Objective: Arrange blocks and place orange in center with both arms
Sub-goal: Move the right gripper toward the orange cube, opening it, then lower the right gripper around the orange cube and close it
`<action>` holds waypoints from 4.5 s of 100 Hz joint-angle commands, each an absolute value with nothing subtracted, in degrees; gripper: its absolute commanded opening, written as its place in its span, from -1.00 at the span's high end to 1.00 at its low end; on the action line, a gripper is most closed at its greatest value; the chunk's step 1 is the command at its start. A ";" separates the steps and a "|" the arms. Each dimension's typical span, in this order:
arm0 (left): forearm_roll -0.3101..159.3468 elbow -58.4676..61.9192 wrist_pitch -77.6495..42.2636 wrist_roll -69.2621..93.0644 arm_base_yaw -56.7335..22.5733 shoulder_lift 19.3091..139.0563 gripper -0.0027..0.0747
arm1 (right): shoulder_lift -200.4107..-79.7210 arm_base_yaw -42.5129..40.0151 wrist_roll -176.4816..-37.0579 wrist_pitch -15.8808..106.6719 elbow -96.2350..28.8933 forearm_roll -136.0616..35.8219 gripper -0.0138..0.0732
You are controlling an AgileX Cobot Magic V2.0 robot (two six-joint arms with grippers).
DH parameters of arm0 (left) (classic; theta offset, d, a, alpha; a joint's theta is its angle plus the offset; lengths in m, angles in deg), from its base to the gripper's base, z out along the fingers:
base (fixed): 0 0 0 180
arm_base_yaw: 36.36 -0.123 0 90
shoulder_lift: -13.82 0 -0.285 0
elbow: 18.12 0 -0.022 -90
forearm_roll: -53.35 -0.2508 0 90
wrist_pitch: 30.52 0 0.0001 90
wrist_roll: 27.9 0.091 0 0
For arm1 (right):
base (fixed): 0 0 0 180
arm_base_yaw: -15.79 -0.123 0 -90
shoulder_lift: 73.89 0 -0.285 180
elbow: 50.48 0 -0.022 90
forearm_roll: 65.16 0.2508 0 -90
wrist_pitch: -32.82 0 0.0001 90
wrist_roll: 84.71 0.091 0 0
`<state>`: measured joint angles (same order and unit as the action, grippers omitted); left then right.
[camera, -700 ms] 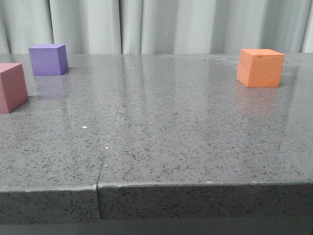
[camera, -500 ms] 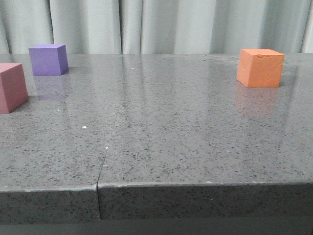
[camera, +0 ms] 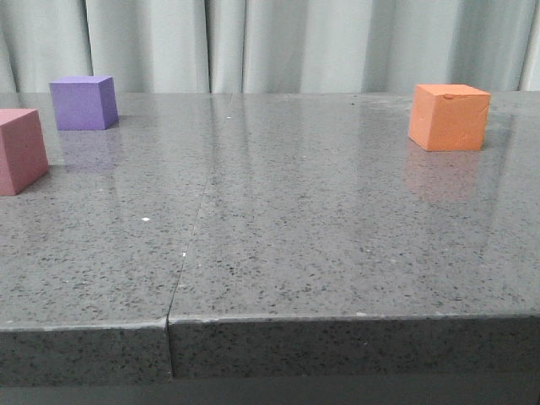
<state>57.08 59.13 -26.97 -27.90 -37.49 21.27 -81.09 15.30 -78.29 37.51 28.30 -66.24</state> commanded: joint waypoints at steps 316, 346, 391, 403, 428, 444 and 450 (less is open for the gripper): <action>57.63 61.45 -31.52 -28.27 -37.74 19.56 0.98 | -186.24 10.06 -78.72 102.57 -84.01 -56.35 -0.80; 57.63 61.45 -31.52 -28.27 -37.74 19.56 0.98 | -191.05 10.06 -78.72 101.90 -85.34 -56.92 -0.80; 57.63 61.45 -31.52 -28.27 -37.74 19.56 0.98 | -195.98 10.11 -78.72 101.69 -85.34 -57.28 -0.80; 57.63 61.45 -31.52 -28.27 -37.74 19.56 0.98 | -196.27 10.11 -78.72 101.37 -85.34 -57.28 -0.80; 57.63 61.45 -31.52 -28.27 -37.74 19.56 0.98 | -196.27 10.11 -78.72 101.45 -85.34 -57.28 -0.64; 57.63 61.45 -31.52 -28.27 -37.74 19.56 0.98 | -196.27 10.11 -78.72 101.34 -85.34 -57.28 -0.25; 57.63 61.45 -31.52 -28.27 -37.74 19.56 0.98 | -196.27 10.11 -78.72 101.11 -85.34 -57.28 -0.17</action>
